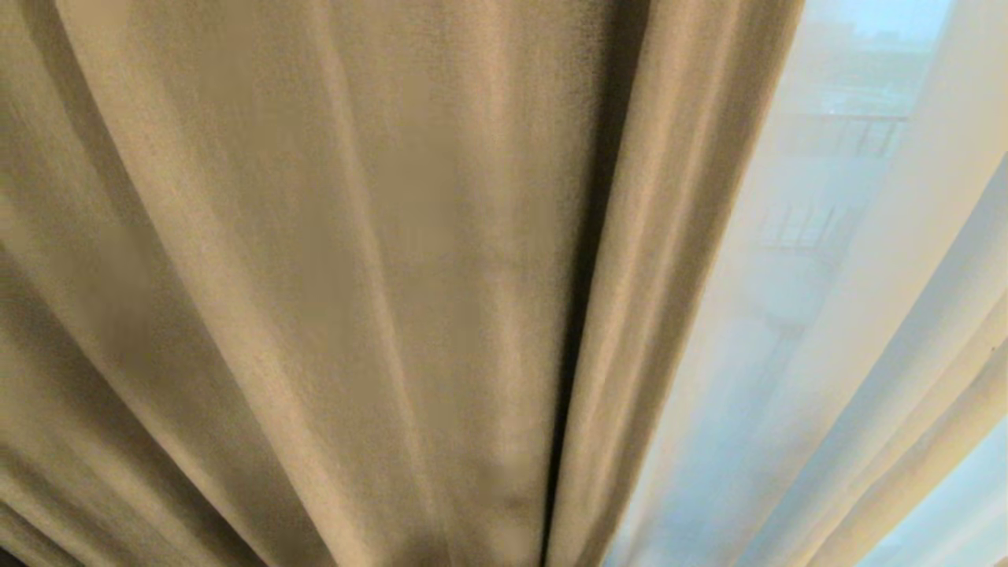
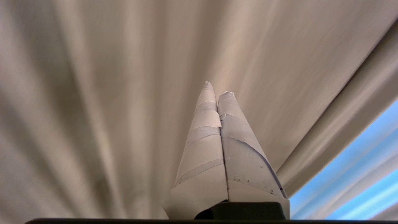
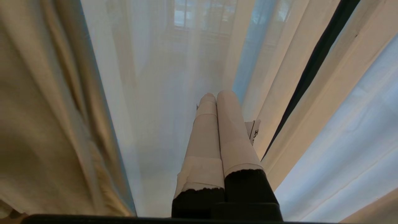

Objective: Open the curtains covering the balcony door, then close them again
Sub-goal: Close the outer curtains on both sides

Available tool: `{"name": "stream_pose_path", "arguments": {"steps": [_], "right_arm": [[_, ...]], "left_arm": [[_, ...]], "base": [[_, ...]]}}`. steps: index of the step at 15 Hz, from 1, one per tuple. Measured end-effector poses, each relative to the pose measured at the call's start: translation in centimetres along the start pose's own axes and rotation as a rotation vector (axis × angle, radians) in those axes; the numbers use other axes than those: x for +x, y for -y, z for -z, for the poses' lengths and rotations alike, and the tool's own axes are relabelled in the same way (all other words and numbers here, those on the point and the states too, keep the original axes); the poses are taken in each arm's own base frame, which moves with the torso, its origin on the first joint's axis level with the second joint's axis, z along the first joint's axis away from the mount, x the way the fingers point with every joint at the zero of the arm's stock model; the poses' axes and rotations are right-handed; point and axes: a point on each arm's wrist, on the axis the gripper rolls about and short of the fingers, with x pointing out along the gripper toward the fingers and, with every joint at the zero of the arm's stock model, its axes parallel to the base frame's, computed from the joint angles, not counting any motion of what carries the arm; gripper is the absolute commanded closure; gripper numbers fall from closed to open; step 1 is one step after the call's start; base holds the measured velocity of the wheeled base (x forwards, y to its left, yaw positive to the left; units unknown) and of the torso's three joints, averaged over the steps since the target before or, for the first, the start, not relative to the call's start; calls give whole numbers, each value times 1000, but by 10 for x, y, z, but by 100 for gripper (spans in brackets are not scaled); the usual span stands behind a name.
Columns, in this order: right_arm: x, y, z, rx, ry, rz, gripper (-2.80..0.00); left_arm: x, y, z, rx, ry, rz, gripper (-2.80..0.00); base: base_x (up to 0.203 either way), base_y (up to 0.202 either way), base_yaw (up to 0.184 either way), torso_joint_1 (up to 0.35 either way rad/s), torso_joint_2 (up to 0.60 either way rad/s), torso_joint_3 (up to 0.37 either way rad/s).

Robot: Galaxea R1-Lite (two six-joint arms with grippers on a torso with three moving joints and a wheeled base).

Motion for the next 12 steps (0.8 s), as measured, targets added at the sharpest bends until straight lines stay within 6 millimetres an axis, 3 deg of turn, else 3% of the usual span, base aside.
{"name": "stream_pose_path", "arguments": {"steps": [7, 12], "right_arm": [[0, 0, 0, 0, 0, 0, 0], [0, 0, 0, -1, 0, 0, 0]], "left_arm": [[9, -5, 56, -1, -77, -94, 0], [27, -5, 88, -12, -2, -232, 0]], "base": [[0, 0, 0, 0, 0, 0], [0, 0, 0, 0, 0, 0]]}}
